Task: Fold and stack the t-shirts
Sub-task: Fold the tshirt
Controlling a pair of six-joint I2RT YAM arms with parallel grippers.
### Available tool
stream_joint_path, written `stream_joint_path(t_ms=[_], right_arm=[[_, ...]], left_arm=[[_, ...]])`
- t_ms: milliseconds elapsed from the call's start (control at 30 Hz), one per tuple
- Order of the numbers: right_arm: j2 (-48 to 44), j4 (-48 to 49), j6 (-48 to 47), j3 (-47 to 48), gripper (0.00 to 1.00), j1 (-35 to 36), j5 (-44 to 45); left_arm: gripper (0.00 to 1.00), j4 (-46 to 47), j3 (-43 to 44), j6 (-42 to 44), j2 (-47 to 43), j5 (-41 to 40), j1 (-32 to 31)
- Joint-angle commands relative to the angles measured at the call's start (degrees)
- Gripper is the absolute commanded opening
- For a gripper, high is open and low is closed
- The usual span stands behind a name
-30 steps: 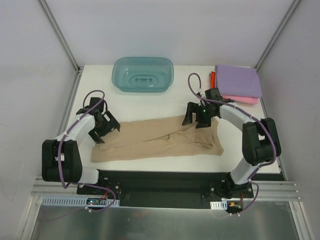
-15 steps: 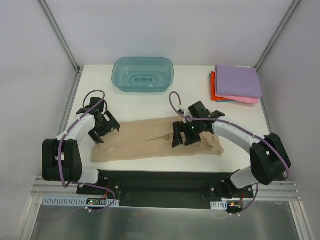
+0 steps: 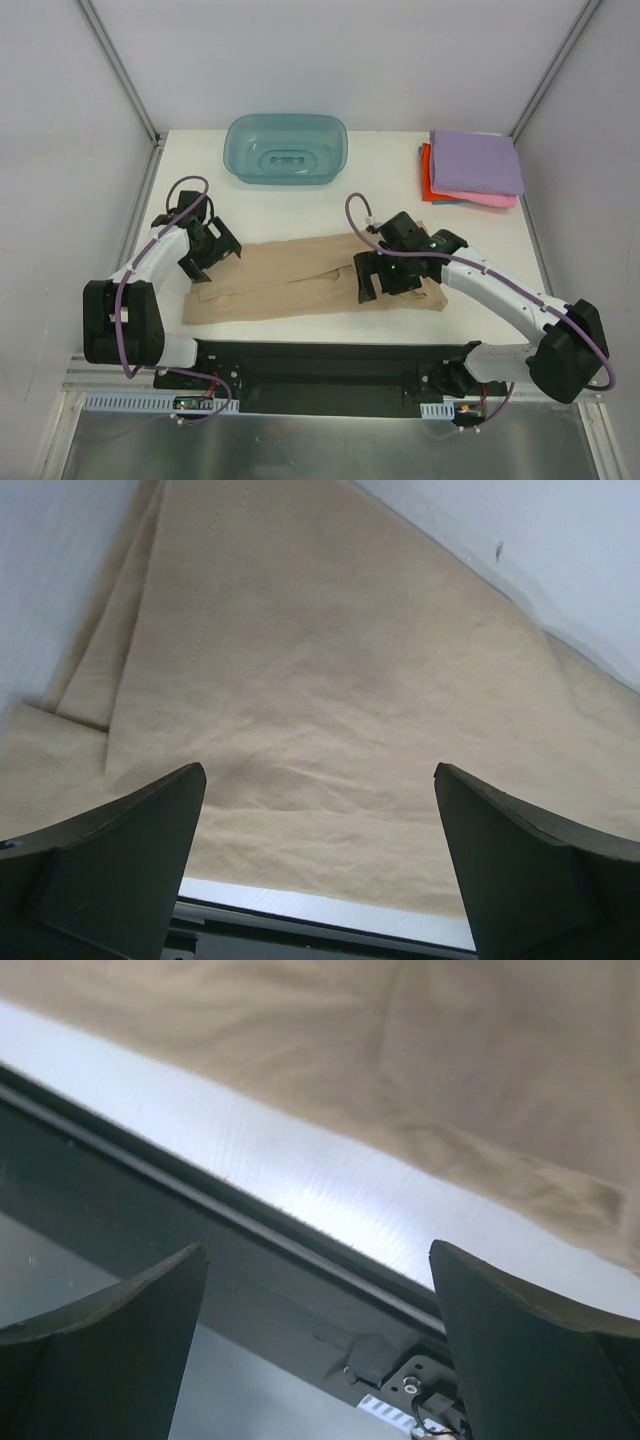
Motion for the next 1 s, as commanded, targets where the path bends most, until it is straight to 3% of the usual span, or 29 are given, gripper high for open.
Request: stream_joint_path(t_ms=[0,200,333,500,800,967], right_arm=[[0.08,0.38,0.73,2.83,0.97,-6.8,8.75],[4.91,13.99,5.2,0.1,0.97,-18.59,-0.57],[10.97,16.04,6.7,-2.25,0.97,-18.59,-3.56],[8.53,14.03,7.32,-8.5,0.97,-16.66,-1.89],[-6.05,4.8,10.92,-10.45,0.97,-14.11,3.54],[-5.19,4.97,14.61,-10.7,0.97,-18.58,2.15]], left_arm=[[0.99,0.48,2.56,-0.38,-1.55,7.27,-0.8],[0.99,2.77,6.6,-0.64,2.57,10.8,-11.97],[0.99,3.91,7.48,-1.25,8.99,9.75,-11.97],[0.99,4.0,7.31,0.15,14.7,9.57,-11.88],[0.99,3.91,6.51,1.65,13.75,9.75,-9.6],[0.99,3.91,7.66,1.38,11.73,10.81,-9.6]])
